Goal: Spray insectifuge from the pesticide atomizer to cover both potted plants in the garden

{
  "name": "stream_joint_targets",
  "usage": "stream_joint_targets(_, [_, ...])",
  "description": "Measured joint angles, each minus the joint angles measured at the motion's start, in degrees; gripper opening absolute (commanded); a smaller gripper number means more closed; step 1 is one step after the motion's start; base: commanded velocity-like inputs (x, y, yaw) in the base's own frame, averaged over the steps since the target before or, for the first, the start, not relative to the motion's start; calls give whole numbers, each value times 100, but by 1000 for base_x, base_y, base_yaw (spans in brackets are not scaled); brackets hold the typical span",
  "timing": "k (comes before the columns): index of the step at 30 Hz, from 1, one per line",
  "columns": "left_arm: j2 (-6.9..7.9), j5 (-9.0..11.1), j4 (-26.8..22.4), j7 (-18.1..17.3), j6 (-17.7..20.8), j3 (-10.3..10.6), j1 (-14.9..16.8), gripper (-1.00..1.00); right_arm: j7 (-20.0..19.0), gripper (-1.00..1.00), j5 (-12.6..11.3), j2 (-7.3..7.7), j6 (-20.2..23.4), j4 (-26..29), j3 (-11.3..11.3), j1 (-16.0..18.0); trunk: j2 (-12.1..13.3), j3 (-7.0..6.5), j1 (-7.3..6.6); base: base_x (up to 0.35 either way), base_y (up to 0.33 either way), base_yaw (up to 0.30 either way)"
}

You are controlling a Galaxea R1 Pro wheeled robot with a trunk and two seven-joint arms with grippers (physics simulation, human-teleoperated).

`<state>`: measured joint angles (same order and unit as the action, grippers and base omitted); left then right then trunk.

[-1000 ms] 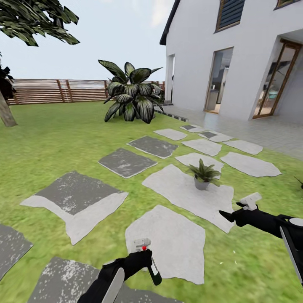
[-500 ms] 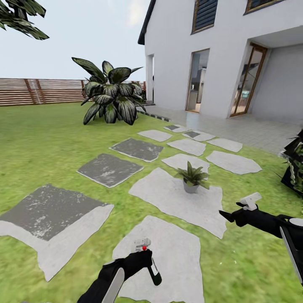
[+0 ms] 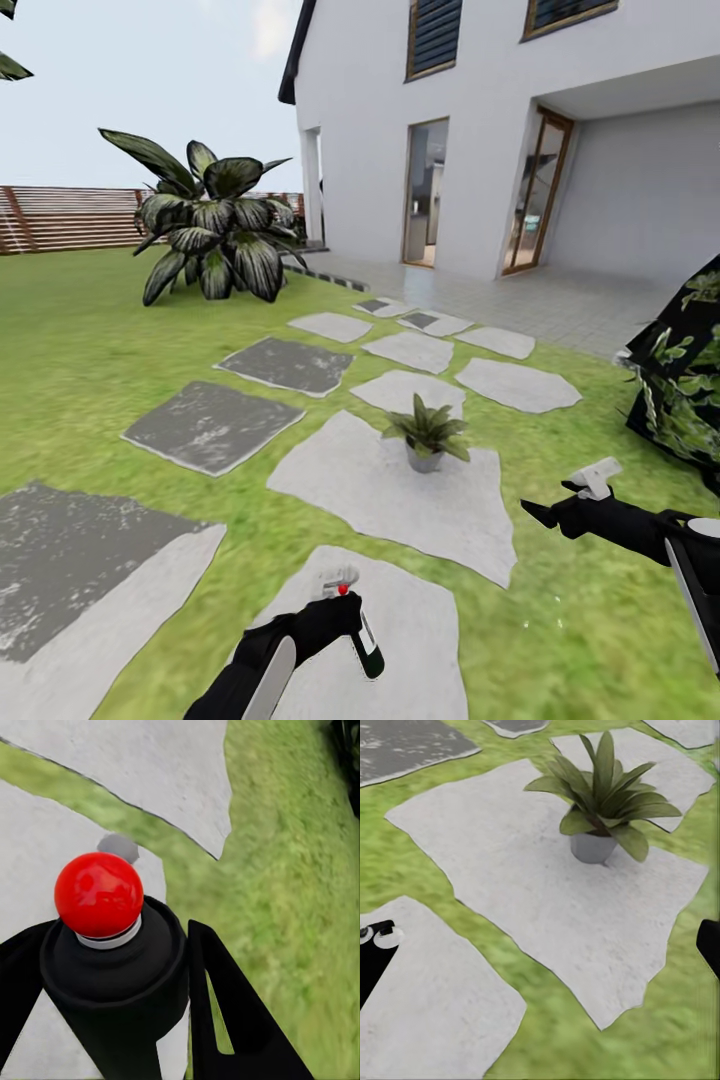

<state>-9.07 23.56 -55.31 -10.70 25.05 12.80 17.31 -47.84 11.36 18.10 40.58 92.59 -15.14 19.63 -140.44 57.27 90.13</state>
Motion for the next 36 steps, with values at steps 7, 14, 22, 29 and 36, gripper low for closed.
stream_joint_targets(7, [14, 0, 0, 0, -1, 0, -1, -100, 0, 100, 0, -8, 1, 0, -6, -36, 0, 0, 0, 340, -127, -3])
stream_joint_targets(14, [18, -4, -6, -5, 4, 1, 15, -100, -6, 100, -3, -14, 3, -2, -4, -33, 0, 0, 0, 340, -125, 0])
stream_joint_targets(22, [45, -318, -109, -53, 855, 1359, 1093, -100, 1, 100, -14, -448, 1520, -9, 472, 683, 0, 9, 0, 340, -60, 0])
stream_joint_targets(29, [208, -370, -107, -893, 892, 1391, 1203, -100, -7, 100, -54, -475, 1785, -9, 924, 757, 0, 9, 0, 341, -4, 0])
stream_joint_targets(36, [480, -397, -62, -1428, 850, 1363, 1220, -100, -387, 100, -54, -467, 1923, -9, 1040, 868, 0, 9, 0, 341, 3, 0])
